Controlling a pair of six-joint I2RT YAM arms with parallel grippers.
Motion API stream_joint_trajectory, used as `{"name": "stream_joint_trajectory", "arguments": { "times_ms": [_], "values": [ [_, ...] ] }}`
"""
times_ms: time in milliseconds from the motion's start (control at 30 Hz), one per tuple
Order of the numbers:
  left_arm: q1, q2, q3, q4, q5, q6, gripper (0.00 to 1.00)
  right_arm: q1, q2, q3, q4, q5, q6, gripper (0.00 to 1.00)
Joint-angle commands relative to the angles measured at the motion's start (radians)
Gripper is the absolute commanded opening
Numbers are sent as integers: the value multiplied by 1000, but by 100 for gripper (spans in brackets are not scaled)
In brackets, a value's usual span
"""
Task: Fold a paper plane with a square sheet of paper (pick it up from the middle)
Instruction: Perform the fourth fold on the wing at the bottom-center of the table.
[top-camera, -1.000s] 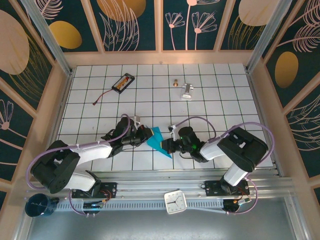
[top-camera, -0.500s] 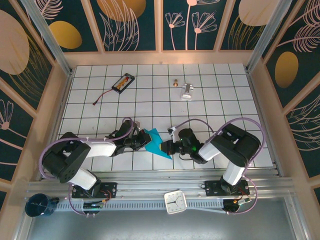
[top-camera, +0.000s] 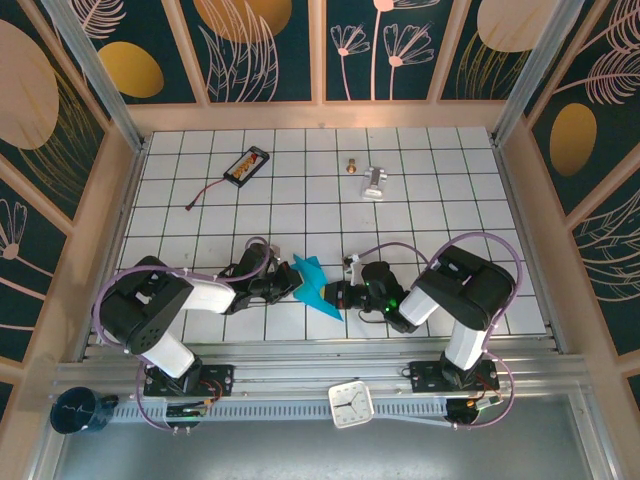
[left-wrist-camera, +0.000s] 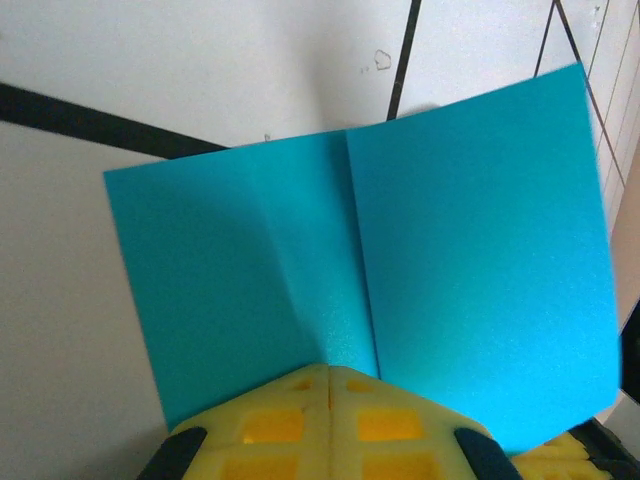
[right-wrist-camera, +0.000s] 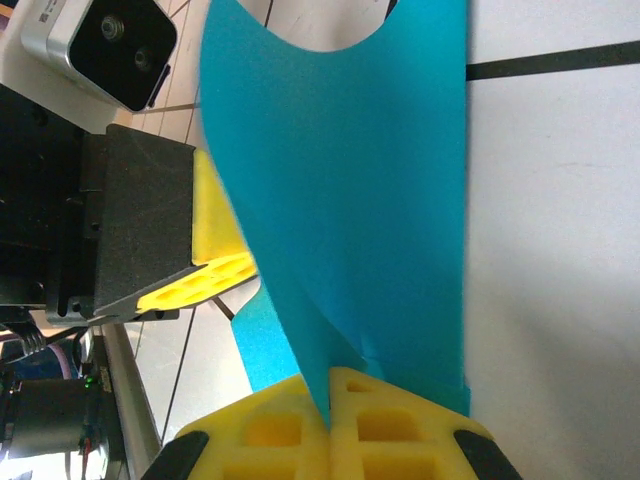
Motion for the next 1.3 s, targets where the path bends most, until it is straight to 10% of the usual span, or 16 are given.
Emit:
{"name": "stream_joint_trajectory", "arguments": {
  "times_ms": [0, 433, 1267],
  "values": [
    [3, 31, -20, -34, -23, 36, 0, 2, 26, -9, -6, 15, 31, 0],
    [30, -136, 90, -163, -28, 155, 6, -1, 42, -1, -55, 15, 30, 0],
    [-22, 72, 169, -35, 131, 90, 0, -1, 56, 14, -92, 23, 37, 0]
  ]
}}
